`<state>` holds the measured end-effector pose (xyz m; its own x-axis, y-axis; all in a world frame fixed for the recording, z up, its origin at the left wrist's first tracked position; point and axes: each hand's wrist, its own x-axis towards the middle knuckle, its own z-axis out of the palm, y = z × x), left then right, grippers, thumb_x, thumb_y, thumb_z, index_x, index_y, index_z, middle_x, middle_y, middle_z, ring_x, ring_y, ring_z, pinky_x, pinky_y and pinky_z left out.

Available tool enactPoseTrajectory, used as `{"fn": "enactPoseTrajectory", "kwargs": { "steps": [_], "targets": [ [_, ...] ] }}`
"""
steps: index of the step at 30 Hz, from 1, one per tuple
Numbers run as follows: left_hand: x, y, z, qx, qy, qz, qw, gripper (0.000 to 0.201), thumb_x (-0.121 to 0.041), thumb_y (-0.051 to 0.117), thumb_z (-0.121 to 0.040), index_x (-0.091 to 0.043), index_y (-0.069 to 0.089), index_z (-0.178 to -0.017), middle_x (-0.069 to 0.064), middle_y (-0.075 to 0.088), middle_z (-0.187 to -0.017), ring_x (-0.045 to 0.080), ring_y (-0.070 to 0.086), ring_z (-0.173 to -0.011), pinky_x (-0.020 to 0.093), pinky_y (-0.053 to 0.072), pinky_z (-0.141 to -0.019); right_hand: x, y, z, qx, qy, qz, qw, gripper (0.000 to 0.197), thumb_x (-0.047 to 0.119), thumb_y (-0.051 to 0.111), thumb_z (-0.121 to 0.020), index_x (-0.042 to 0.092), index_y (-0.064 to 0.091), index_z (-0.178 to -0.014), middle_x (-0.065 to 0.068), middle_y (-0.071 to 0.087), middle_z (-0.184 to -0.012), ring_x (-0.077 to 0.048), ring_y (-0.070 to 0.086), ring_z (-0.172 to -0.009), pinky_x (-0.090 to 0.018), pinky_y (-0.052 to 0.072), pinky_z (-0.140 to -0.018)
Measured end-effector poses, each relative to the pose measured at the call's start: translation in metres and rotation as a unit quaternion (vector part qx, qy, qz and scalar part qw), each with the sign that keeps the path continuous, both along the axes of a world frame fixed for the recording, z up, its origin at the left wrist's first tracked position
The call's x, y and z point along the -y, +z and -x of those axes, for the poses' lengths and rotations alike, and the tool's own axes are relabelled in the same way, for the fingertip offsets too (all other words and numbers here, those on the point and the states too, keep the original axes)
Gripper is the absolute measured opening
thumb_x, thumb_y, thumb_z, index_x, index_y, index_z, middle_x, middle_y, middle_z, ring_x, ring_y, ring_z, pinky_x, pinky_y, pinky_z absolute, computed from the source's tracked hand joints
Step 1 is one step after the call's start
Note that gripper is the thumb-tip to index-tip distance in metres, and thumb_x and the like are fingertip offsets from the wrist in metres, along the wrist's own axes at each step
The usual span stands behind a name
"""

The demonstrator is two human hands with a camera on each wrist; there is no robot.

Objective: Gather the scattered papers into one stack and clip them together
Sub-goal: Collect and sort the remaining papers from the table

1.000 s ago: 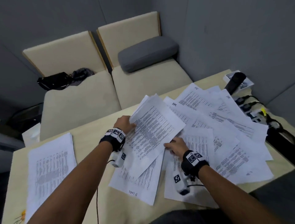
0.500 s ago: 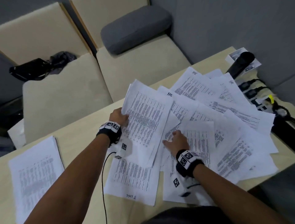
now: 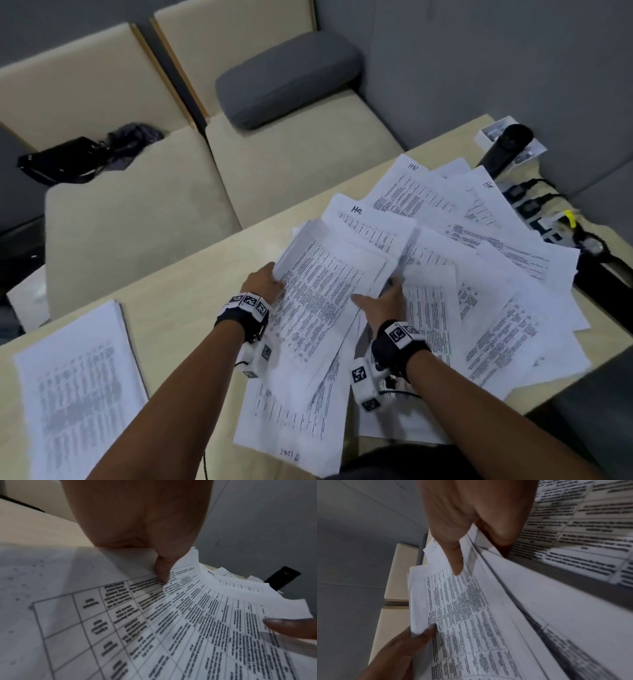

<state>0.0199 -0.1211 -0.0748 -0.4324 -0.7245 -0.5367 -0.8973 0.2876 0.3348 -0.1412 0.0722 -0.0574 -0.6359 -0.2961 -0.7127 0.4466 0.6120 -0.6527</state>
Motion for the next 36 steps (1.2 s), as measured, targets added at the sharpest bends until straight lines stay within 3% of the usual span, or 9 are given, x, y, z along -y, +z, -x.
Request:
{"fn": "enactPoseTrajectory", "kwargs": {
  "steps": [10,13,15,18,24,28,31,34,36],
  "targets": [
    [-0.046,0.017,-0.066,-0.177,0.176,-0.093,0.964,0.085,-0.041,0.086,-0.066,-0.017,0.041,-0.133,0.004,0.058,-0.118,0.025,0.060,-0.105,0.043,0.049,-0.095,-0.013,0.060,-0.010,0.007,0.254,0.032,0.967,0.068,0.009,0.079,-0.078,0.002,0.044,-0.135,-0.005,0.055,-0.132,-0.022,0.049,-0.126,-0.030,0.038,-0.099],
    [-0.059,0.055,-0.080,-0.297,0.232,-0.180,0.909,0.070,-0.032,0.089,-0.063,-0.022,0.053,-0.123,-0.004,0.067,-0.111,0.016,0.065,-0.103,0.039,0.048,-0.096,-0.009,0.093,0.003,-0.010,0.333,0.068,0.940,0.091,0.025,0.082,-0.075,0.003,0.027,-0.143,-0.013,0.041,-0.145,-0.031,0.039,-0.136,-0.039,0.036,-0.108],
    [-0.070,0.090,-0.083,-0.327,0.211,-0.204,0.898,0.056,-0.035,0.087,-0.065,-0.020,0.062,-0.113,-0.009,0.073,-0.096,0.003,0.068,-0.090,0.027,0.054,-0.085,-0.005,0.109,0.009,-0.050,0.397,0.076,0.913,0.079,0.038,0.085,-0.070,0.008,0.040,-0.127,-0.007,0.054,-0.123,-0.027,0.054,-0.118,-0.039,0.047,-0.097],
    [-0.075,0.138,-0.077,-0.406,0.199,-0.149,0.879,0.024,-0.017,0.082,-0.072,-0.014,0.069,-0.091,-0.009,0.072,-0.071,0.006,0.067,-0.070,0.017,0.053,-0.064,0.004,0.137,0.012,-0.118,0.410,0.141,0.893,0.048,0.038,0.086,-0.068,0.014,0.052,-0.093,-0.002,0.062,-0.090,-0.017,0.064,-0.085,-0.032,0.055,-0.078],
    [-0.091,0.239,-0.077,-0.567,0.211,0.065,0.794,0.026,0.003,0.075,-0.076,-0.021,0.071,-0.084,-0.015,0.075,-0.076,0.004,0.071,-0.073,0.019,0.056,-0.067,0.013,0.194,0.003,-0.180,0.294,0.302,0.889,0.047,0.044,0.088,-0.064,0.014,0.055,-0.078,0.007,0.067,-0.072,0.002,0.064,-0.063,-0.032,0.057,-0.074],
    [-0.108,0.278,-0.082,-0.604,0.197,0.157,0.756,0.018,0.000,0.078,-0.076,-0.014,0.070,-0.081,-0.015,0.072,-0.071,0.006,0.066,-0.070,0.026,0.057,-0.067,0.017,0.212,0.000,-0.212,0.269,0.325,0.881,0.062,0.061,0.085,-0.056,0.020,0.058,-0.093,0.002,0.065,-0.093,-0.016,0.064,-0.094,-0.042,0.053,-0.095],
    [-0.108,0.281,-0.091,-0.625,0.229,0.171,0.727,0.016,0.002,0.077,-0.076,-0.008,0.072,-0.087,-0.009,0.075,-0.080,0.015,0.069,-0.078,0.033,0.059,-0.074,0.013,0.218,0.003,-0.232,0.366,0.293,0.852,0.074,0.044,0.089,-0.062,0.018,0.058,-0.123,0.006,0.068,-0.116,-0.007,0.065,-0.105,-0.021,0.051,-0.089],
    [-0.104,0.274,-0.102,-0.604,0.274,0.155,0.733,0.024,0.000,0.074,-0.079,0.004,0.068,-0.102,-0.002,0.074,-0.088,0.010,0.071,-0.079,0.025,0.058,-0.071,0.000,0.201,0.010,-0.313,0.466,0.196,0.804,0.025,0.024,0.083,-0.075,0.022,0.066,-0.094,0.007,0.069,-0.085,-0.012,0.064,-0.079,-0.016,0.045,-0.066],
    [-0.100,0.261,-0.112,-0.583,0.277,0.130,0.752,0.017,0.000,0.071,-0.083,0.000,0.067,-0.099,-0.002,0.074,-0.086,0.009,0.071,-0.076,0.022,0.058,-0.068,-0.011,0.185,0.015,-0.310,0.481,0.172,0.801,0.027,0.021,0.080,-0.078,0.033,0.057,-0.069,0.021,0.060,-0.061,0.003,0.057,-0.063,-0.010,0.037,-0.058]
  ]
}}
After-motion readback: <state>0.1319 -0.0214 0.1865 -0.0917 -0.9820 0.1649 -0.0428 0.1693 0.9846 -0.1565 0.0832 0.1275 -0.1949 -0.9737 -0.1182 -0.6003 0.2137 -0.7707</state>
